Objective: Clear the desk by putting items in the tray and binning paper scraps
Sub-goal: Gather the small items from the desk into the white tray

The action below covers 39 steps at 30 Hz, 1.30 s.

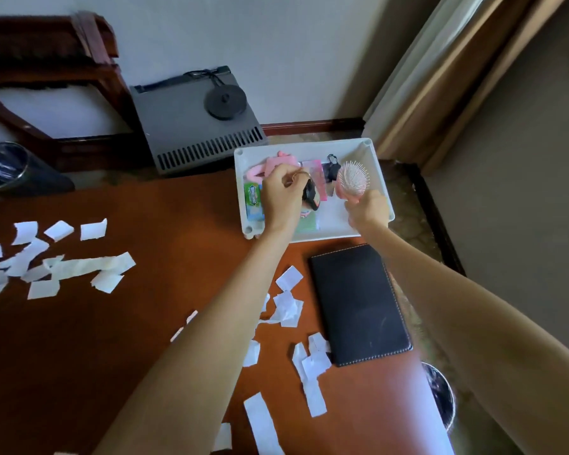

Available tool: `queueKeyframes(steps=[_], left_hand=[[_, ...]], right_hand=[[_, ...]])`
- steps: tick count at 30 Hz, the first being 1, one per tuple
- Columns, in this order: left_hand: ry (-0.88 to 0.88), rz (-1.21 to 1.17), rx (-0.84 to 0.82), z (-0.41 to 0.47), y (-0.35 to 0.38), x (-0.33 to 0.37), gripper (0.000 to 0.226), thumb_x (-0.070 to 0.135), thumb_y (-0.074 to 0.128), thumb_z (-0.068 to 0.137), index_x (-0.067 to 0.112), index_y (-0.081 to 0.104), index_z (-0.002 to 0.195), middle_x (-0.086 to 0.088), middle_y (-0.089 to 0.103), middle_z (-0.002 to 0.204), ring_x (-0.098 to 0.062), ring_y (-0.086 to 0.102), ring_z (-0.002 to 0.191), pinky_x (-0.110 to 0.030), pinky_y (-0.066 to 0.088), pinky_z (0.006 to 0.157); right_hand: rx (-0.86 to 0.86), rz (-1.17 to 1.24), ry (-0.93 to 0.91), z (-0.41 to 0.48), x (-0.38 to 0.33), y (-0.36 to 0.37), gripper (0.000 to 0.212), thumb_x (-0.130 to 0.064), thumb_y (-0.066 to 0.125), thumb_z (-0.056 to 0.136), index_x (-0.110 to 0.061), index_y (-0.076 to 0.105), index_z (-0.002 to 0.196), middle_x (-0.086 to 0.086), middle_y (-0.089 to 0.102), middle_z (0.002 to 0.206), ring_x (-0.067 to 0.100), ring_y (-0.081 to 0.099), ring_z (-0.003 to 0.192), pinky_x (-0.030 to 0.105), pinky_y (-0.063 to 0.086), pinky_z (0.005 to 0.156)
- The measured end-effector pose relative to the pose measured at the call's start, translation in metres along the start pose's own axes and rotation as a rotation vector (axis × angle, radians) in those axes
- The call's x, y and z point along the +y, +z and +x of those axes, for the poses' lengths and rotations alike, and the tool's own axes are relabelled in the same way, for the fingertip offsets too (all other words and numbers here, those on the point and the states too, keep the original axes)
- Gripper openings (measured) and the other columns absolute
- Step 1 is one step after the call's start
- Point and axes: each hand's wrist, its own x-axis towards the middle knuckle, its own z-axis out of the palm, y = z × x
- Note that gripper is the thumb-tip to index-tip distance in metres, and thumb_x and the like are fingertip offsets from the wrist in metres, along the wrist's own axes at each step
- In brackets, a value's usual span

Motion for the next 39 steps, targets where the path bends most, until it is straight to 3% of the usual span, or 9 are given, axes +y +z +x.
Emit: queueKeyframes(steps=[10,12,15,21,25,28,32,35,39], left_hand=[[-0.012,-0.007,0.047,0.04,0.043,-0.024,0.016,0.001,0.058,0.084,0.012,0.062,0.072,0.004,0.059,0.066,-0.021,0.059,0.07,-0.039,0.049,0.071],[-0.007,0.011,0.04,0.042,0.047,-0.028,0.01,0.002,0.059,0.084,0.006,0.065,0.077,0.005,0.059,0.066,-0.009,0.059,0.065,-0.033,0.049,0.07],[-0.009,0.037,0.041,0.042,0.051,-0.03,0.011,0.0,0.058,0.085,-0.004,0.067,0.087,0.007,0.059,0.068,0.003,0.054,0.06,-0.017,0.045,0.068],[0.012,0.069,0.021,0.04,0.054,-0.027,0.01,0.001,0.059,0.083,-0.001,0.069,0.084,0.008,0.061,0.067,0.008,0.055,0.056,-0.023,0.048,0.072],[-0.006,0.021,0.014,0.035,0.055,-0.019,0.011,-0.001,0.059,0.082,-0.002,0.069,0.085,0.004,0.061,0.067,-0.006,0.057,0.065,-0.026,0.048,0.073],[-0.029,0.005,0.01,0.032,0.056,-0.016,0.011,-0.001,0.06,0.082,-0.004,0.069,0.086,0.002,0.061,0.067,-0.009,0.056,0.065,-0.021,0.048,0.069],[-0.08,-0.019,-0.005,0.029,0.061,-0.014,0.013,-0.001,0.06,0.083,-0.005,0.069,0.091,0.004,0.06,0.066,-0.003,0.055,0.062,-0.007,0.046,0.06],[-0.132,-0.035,-0.04,0.027,0.067,-0.018,0.014,-0.001,0.059,0.084,-0.005,0.068,0.093,0.002,0.06,0.068,-0.004,0.055,0.063,-0.006,0.046,0.056],[-0.224,-0.034,-0.078,0.027,0.08,-0.027,0.013,0.0,0.06,0.083,0.0,0.069,0.092,-0.005,0.063,0.079,-0.015,0.058,0.074,-0.023,0.051,0.069]], right_hand=[[-0.057,-0.044,0.007,0.056,-0.003,0.013,0.036,-0.018,0.044,0.095,0.009,0.055,0.117,0.027,0.06,0.117,0.041,0.059,0.11,0.044,0.047,0.093],[-0.041,-0.073,-0.001,0.057,-0.003,0.014,0.035,-0.015,0.041,0.096,0.01,0.054,0.117,0.028,0.059,0.119,0.042,0.057,0.112,0.044,0.045,0.095],[-0.02,-0.084,-0.001,0.058,0.001,0.015,0.031,-0.009,0.04,0.095,0.01,0.057,0.113,0.027,0.062,0.115,0.04,0.06,0.109,0.042,0.048,0.089],[-0.01,-0.044,-0.049,0.046,0.008,0.009,0.026,-0.011,0.046,0.093,0.01,0.06,0.1,0.028,0.063,0.104,0.041,0.061,0.096,0.036,0.046,0.072],[0.03,-0.012,-0.2,0.027,0.01,0.003,0.023,-0.004,0.047,0.089,0.005,0.055,0.109,0.024,0.061,0.108,0.039,0.059,0.099,0.037,0.046,0.079],[-0.171,0.167,-0.352,0.015,0.005,0.003,0.035,0.0,0.058,0.08,-0.005,0.057,0.115,0.01,0.06,0.108,0.025,0.058,0.094,0.028,0.043,0.082],[-0.508,0.562,-0.226,0.008,0.001,0.006,0.055,0.006,0.071,0.069,-0.017,0.045,0.112,0.008,0.057,0.102,0.02,0.058,0.091,0.028,0.048,0.085],[-0.466,0.612,-0.182,0.01,0.008,0.002,0.042,0.002,0.072,0.073,-0.009,0.055,0.109,0.004,0.057,0.094,0.014,0.054,0.084,0.021,0.045,0.08],[-0.499,0.525,-0.091,0.018,0.023,-0.007,0.014,-0.001,0.068,0.076,-0.003,0.058,0.086,0.005,0.05,0.073,0.014,0.045,0.064,0.018,0.042,0.06]])
